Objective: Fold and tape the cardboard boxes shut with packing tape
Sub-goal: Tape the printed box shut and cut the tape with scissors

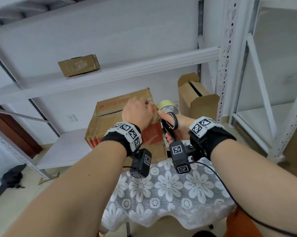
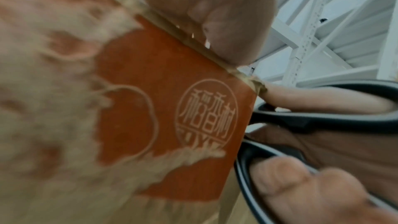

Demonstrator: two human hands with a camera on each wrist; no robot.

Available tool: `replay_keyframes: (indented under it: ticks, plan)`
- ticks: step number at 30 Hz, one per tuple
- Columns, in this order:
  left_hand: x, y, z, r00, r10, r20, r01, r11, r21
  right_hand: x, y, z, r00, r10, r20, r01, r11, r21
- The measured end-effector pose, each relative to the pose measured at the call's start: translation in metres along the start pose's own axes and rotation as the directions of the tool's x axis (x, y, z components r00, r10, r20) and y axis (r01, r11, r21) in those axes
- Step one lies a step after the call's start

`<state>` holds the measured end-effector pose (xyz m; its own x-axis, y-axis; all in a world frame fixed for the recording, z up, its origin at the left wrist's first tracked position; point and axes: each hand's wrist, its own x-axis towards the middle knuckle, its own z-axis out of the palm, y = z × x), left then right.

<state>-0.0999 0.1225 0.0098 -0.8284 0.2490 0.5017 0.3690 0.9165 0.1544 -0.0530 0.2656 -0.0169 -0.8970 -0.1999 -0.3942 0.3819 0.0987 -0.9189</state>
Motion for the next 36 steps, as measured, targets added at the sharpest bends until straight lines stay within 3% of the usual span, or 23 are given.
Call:
replay_keyframes:
  ticks: [1, 3, 6, 12, 16, 22, 23, 26, 36]
  plan:
    - [0.007, -0.003, 0.008, 0.995, 0.017, 0.101, -0.013, 0.999, -0.04, 0.0, 0.001, 0.0, 1.0, -0.005, -0.005, 0.005, 1.0, 0.008]
    - [0.021, -0.01, 0.024, 0.934, 0.052, 0.352, -0.052, 0.999, -0.007, 0.001, 0.003, 0.001, 1.0, -0.02, -0.013, 0.021, 1.0, 0.022]
    - [0.033, -0.02, 0.044, 0.871, 0.067, 0.487, -0.135, 0.985, 0.106, 0.001, 0.007, 0.0, 0.997, -0.072, -0.019, 0.073, 0.995, 0.06]
    - [0.029, -0.018, 0.04, 0.892, 0.025, 0.452, -0.02, 1.0, -0.016, 0.003, 0.009, 0.002, 0.999, -0.034, -0.041, 0.036, 0.997, 0.068]
    - [0.028, -0.02, 0.04, 0.895, 0.042, 0.445, -0.024, 0.999, -0.047, 0.002, 0.013, 0.0, 0.997, 0.02, 0.07, -0.023, 0.999, 0.04]
    - [0.029, -0.021, 0.044, 0.893, 0.065, 0.445, -0.066, 0.998, -0.013, 0.007, 0.008, -0.002, 0.976, 0.115, 0.186, -0.141, 0.981, 0.135]
    - [0.029, -0.02, 0.043, 0.894, 0.066, 0.443, -0.067, 0.998, -0.013, 0.005, 0.005, 0.0, 0.975, 0.125, 0.182, -0.15, 0.98, 0.131]
    - [0.03, -0.02, 0.044, 0.892, 0.055, 0.449, -0.055, 0.998, -0.014, -0.005, 0.004, 0.005, 0.992, 0.008, 0.124, -0.019, 0.996, 0.09]
    - [0.029, -0.02, 0.045, 0.896, 0.036, 0.442, -0.027, 0.999, -0.026, 0.005, 0.02, 0.0, 0.992, -0.073, -0.106, 0.082, 0.993, 0.08]
